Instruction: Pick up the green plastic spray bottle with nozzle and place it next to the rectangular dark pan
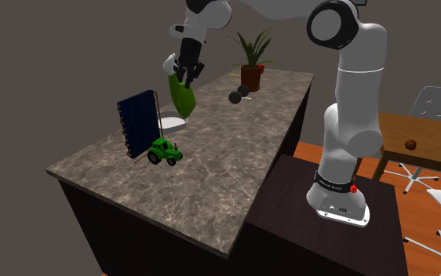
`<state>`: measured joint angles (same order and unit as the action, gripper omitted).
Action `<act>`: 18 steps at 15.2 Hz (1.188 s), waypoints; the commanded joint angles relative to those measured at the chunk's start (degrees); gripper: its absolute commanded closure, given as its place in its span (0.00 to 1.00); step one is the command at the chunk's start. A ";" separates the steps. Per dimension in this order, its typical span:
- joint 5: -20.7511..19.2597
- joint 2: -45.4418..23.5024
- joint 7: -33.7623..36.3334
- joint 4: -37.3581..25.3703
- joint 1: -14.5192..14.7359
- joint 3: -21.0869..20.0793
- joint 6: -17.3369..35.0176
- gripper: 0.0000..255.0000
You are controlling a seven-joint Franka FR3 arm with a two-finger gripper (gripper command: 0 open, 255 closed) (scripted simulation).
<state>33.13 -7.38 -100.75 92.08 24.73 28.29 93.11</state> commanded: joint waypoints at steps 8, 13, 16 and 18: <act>0.60 -1.39 2.73 -8.30 -1.01 0.38 -6.61 1.00; 1.35 -3.12 0.85 -9.80 -2.55 1.13 -7.72 1.00; 2.15 -5.28 -3.17 -8.55 -4.39 2.03 -6.48 1.00; 2.83 -7.03 -5.80 -8.13 -5.73 2.54 -5.80 1.00</act>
<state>35.53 -13.36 -105.11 83.56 19.58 30.64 86.60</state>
